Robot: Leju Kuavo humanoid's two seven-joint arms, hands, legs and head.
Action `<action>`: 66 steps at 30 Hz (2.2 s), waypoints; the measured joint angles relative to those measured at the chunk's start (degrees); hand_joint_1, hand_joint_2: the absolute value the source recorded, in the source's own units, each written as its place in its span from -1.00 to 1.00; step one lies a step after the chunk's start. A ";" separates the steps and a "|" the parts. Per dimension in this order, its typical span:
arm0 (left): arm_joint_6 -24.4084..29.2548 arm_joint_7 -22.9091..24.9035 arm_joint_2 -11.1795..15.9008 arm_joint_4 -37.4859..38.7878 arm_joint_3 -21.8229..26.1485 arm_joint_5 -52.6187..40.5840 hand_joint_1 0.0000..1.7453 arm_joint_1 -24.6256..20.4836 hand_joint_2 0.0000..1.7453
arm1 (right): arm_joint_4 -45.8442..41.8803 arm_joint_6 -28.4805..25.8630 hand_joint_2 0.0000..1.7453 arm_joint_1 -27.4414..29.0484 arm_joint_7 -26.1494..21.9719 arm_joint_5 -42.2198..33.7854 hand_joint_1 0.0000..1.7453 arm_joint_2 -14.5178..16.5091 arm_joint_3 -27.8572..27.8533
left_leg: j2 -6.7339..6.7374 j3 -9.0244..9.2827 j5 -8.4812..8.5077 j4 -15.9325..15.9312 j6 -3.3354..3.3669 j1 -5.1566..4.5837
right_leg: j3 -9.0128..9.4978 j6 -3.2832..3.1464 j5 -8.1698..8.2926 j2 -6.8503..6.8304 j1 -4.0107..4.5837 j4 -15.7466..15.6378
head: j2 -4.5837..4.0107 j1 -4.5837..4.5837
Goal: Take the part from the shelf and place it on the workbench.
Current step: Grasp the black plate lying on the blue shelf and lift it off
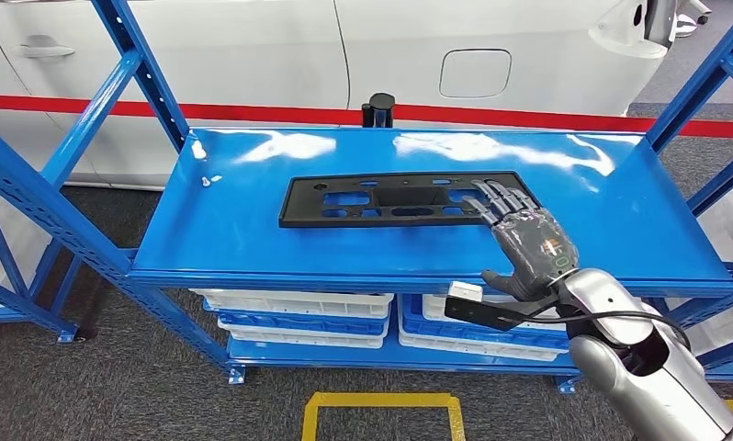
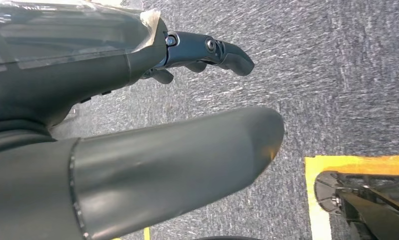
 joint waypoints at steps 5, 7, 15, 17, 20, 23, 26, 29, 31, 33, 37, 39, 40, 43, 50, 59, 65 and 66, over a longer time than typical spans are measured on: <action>-0.05 0.80 -0.01 0.00 0.01 0.71 -1.00 0.10 -1.00 | 1.84 0.79 1.00 -2.45 -0.32 -2.64 -1.00 1.80 1.82 | -0.01 0.01 0.12 0.00 0.00 0.02 | 0.02 0.00 0.00 -0.03 0.02 0.01 | -0.02 -0.01; -0.05 0.84 -0.01 0.00 0.01 0.86 -1.00 0.13 -1.00 | 2.59 1.01 1.00 -3.33 -0.38 -3.30 -1.00 2.28 2.44 | -0.02 -0.01 0.14 0.00 -0.01 0.01 | 0.03 0.00 0.01 -0.04 0.02 0.01 | -0.02 -0.01; -0.05 0.89 -0.01 0.02 0.01 0.94 -1.00 0.14 -1.00 | 4.25 1.23 1.00 -4.45 -0.44 -3.64 -1.00 3.32 3.93 | -0.03 -0.08 0.14 0.01 -0.01 -0.03 | 0.04 0.01 0.02 -0.05 0.00 0.01 | -0.01 -0.01; -0.05 0.91 0.00 0.02 0.02 0.93 -1.00 0.14 -1.00 | 4.53 1.25 1.00 -4.57 -0.45 -3.75 -1.00 3.43 4.05 | -0.02 -0.08 0.14 0.01 -0.01 -0.02 | 0.04 0.01 0.02 -0.05 0.00 0.01 | 0.00 -0.01; -0.11 0.99 -0.01 0.02 0.02 0.79 -1.00 0.14 -1.00 | 5.05 1.36 1.00 -4.84 -0.25 -3.97 -1.00 3.68 4.45 | -0.02 -0.08 0.14 0.01 -0.01 -0.02 | 0.16 0.01 0.02 -0.05 0.01 0.02 | 0.00 0.00; -0.37 1.18 -0.01 0.02 -0.02 0.24 -1.00 0.11 -1.00 | 6.62 1.01 1.00 -5.46 1.03 -3.64 -1.00 5.08 5.69 | 0.00 -0.07 0.16 0.00 -0.01 -0.01 | 0.36 0.04 0.07 -0.02 0.02 0.03 | -0.01 -0.02; -0.54 1.21 -0.08 0.02 -0.08 -0.21 -1.00 0.07 -1.00 | 9.16 -0.09 1.00 -6.19 2.73 -2.51 -1.00 7.76 7.16 | 0.02 -0.05 0.17 0.00 -0.01 0.01 | 0.21 0.05 0.07 -0.01 0.03 0.03 | -0.01 -0.02; -0.74 1.20 -0.16 0.02 -0.27 -0.39 -1.00 0.02 -1.00 | 12.19 -0.86 1.00 -7.18 4.42 -1.37 -1.00 10.83 8.38 | 0.03 -0.03 0.16 0.00 -0.02 0.02 | -0.03 0.03 0.05 -0.02 0.03 0.03 | 0.00 -0.02; -0.89 1.21 -0.19 0.02 -0.59 -0.54 -1.00 0.00 -1.00 | 14.34 -1.40 1.00 -7.74 5.71 -0.60 -1.00 12.61 8.90 | 0.03 -0.04 0.16 -0.01 -0.02 0.02 | -0.03 0.02 0.04 -0.02 0.03 0.03 | 0.00 -0.01; -0.99 1.32 -0.20 0.02 -0.88 -0.79 -1.00 0.00 -1.00 | 16.74 -2.56 1.00 -8.23 7.12 0.88 -1.00 14.11 9.19 | 0.03 -0.05 0.16 -0.01 -0.02 0.02 | -0.03 0.02 0.04 -0.02 0.02 0.03 | -0.01 0.00; -1.15 1.71 -0.18 0.02 -1.31 -0.99 -1.00 0.00 -1.00 | 22.39 -5.35 1.00 -9.20 8.96 3.32 -1.00 16.58 9.01 | 0.02 -0.05 0.17 0.00 -0.02 0.00 | -0.03 0.03 0.05 -0.03 0.01 0.03 | -0.01 0.00; -1.19 1.90 -0.18 0.02 -1.49 -1.03 -1.00 0.01 -1.00 | 24.82 -6.06 1.00 -9.45 9.25 3.66 -1.00 17.54 8.70 | 0.01 -0.05 0.17 0.00 -0.02 0.00 | -0.02 0.03 0.05 -0.03 0.01 0.03 | -0.01 0.00; -1.24 2.01 -0.18 0.02 -1.56 -1.10 -1.00 0.01 -1.00 | 25.89 -6.26 1.00 -9.56 9.32 3.74 -1.00 17.98 8.47 | 0.01 -0.05 0.17 0.00 -0.01 -0.01 | -0.01 0.04 0.06 -0.03 0.01 0.03 | -0.01 -0.01; -1.37 2.27 -0.16 0.02 -1.89 -1.44 -1.00 0.00 -1.00 | 29.24 -6.80 1.00 -10.25 9.65 4.02 -1.00 19.34 7.57 | 0.02 -0.05 0.17 0.00 -0.01 0.00 | -0.01 0.05 0.07 -0.03 0.01 0.03 | -0.01 -0.01; -1.63 2.75 -0.16 0.02 -2.58 -2.12 -1.00 -0.37 -1.00 | 36.56 -10.19 1.00 -13.06 10.68 6.91 -1.00 22.25 5.93 | 0.02 -0.02 0.18 0.00 -0.03 0.02 | -0.02 0.04 0.06 -0.03 0.02 0.03 | 0.00 -0.01; -1.67 3.32 -0.07 0.02 -3.22 -2.22 -1.00 -0.62 -1.00 | 45.93 -14.22 1.00 -18.33 12.38 10.36 -1.00 24.05 3.15 | 0.02 -0.03 0.21 0.01 0.00 0.00 | -0.01 0.05 0.07 -0.03 0.01 0.03 | -0.01 0.00; -1.65 3.36 -0.01 0.02 -3.35 -2.22 -1.00 -0.64 -1.00 | 49.98 -14.97 1.00 -20.38 12.06 10.62 -1.00 24.79 2.21 | 0.02 -0.03 0.23 0.01 -0.01 0.01 | 0.05 0.05 0.08 -0.03 0.01 0.04 | -0.01 0.00; -1.65 3.36 -0.01 0.02 -3.35 -2.22 -1.00 -0.65 -1.00 | 50.31 -15.03 1.00 -20.46 12.06 10.70 -1.00 24.89 2.16 | 0.02 -0.03 0.23 0.01 -0.01 0.01 | 0.07 0.05 0.08 -0.03 0.01 0.04 | -0.01 0.00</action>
